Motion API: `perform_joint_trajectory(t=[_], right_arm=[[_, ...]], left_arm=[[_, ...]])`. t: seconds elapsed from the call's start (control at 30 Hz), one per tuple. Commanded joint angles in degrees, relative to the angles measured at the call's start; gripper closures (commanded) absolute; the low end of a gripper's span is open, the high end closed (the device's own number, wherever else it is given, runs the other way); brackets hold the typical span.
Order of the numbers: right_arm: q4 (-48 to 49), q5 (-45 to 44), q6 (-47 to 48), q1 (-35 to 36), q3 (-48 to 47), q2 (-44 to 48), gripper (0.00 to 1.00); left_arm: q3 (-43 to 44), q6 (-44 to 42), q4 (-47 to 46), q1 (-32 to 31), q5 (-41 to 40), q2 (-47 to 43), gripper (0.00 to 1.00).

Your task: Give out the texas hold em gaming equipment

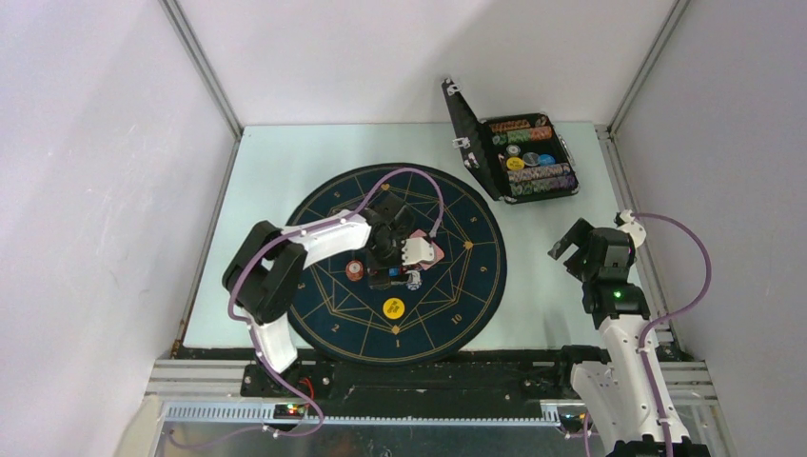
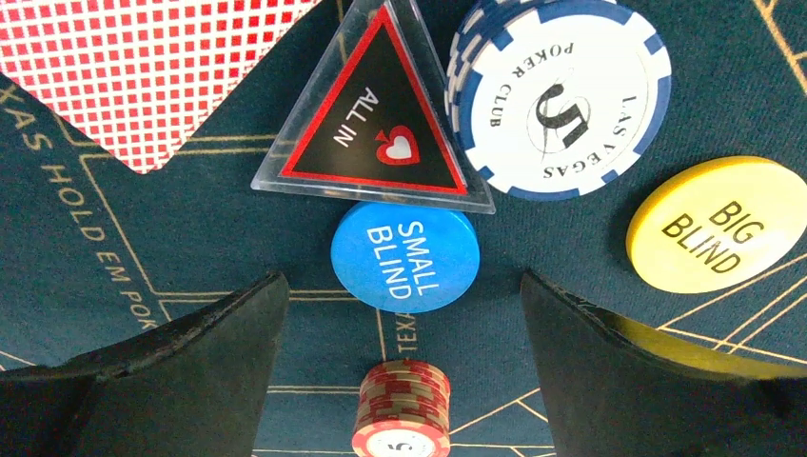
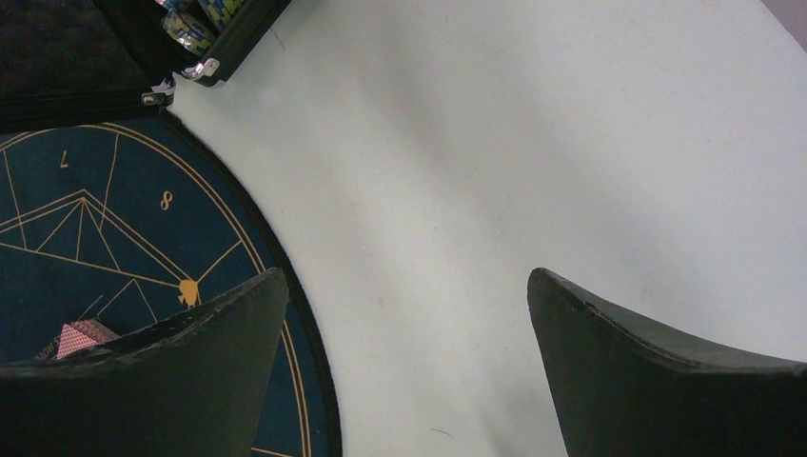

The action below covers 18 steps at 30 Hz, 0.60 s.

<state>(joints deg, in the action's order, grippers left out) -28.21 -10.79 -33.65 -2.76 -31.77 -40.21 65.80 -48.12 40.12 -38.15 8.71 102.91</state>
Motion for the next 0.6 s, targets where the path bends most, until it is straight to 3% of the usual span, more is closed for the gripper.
perform_joint_trajectory(t=[0.0,0.27,0.4,0.57], right_arm=[[1.11,-0.93,-0.21,-0.14,-2.60,1.02,0.00],[1.39,-0.86,-0.18,-0.14,-2.60,1.14,0.00],[1.57,-0.51,-0.15,-0.14,-2.60,1.08,0.00],[1.76,0.66,0.17,-0.18,-2.60,1.25,0.00]], left_arm=[[1.96,-3.38,-2.29,-0.32,-0.40,1.32,0.02],[4.04,-4.93,-1.65,-0.28,1.27,1.82,0.04],[4.07,-5.13,-1.75,-0.31,0.94,2.02,0.18],[3.76,-5.40,-1.79,-0.37,0.78,1.91,0.27]])
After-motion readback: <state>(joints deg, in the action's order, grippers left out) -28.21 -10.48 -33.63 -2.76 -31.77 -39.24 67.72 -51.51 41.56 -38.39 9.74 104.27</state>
